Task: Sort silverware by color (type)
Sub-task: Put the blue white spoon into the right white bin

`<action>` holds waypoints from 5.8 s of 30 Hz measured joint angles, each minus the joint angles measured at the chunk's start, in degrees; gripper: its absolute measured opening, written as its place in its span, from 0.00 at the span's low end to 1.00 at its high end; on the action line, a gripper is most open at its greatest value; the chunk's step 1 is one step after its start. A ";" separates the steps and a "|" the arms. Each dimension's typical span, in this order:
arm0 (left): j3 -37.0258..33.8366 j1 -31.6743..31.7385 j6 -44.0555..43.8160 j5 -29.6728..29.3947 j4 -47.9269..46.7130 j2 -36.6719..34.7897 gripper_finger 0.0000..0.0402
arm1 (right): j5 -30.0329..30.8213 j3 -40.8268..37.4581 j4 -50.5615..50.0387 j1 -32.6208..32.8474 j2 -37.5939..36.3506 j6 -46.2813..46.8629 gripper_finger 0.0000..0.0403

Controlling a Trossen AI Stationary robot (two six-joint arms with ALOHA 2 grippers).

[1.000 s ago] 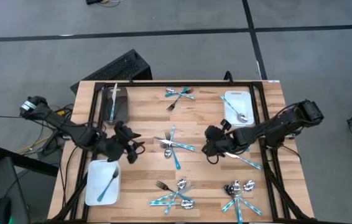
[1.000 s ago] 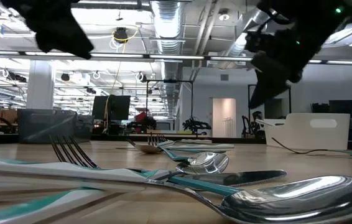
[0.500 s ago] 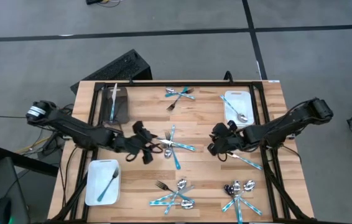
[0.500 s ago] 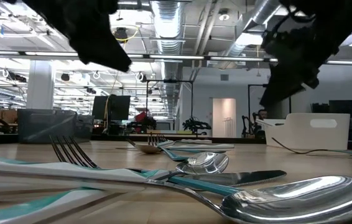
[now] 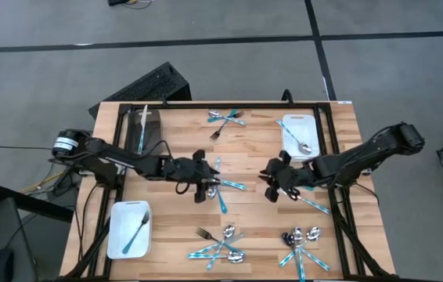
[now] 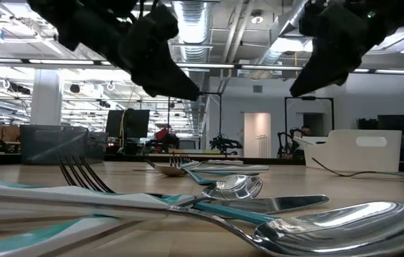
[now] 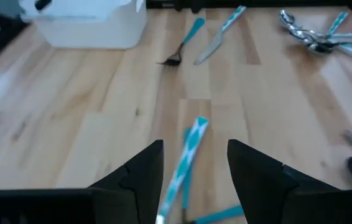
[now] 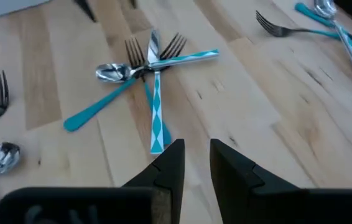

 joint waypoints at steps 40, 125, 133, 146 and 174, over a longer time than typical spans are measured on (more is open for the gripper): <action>0.02 34.20 6.64 19.12 -4.74 0.00 0.41 | -21.84 8.07 -31.03 -29.34 -1.05 -7.83 0.42; 0.02 27.02 3.89 -0.57 -3.99 0.45 0.41 | -20.38 43.54 -16.90 -47.77 48.00 -29.67 0.47; 0.02 27.02 4.19 -0.54 -4.06 0.45 0.41 | -21.33 43.80 -16.50 -50.78 51.34 -29.54 0.43; 0.01 27.02 4.20 -0.55 -2.99 0.45 0.41 | -29.15 43.80 -14.23 -52.74 51.45 -30.15 0.36; 0.00 27.00 2.64 -6.44 -11.29 0.43 0.41 | -20.23 11.85 -22.99 -44.72 4.83 -11.54 0.13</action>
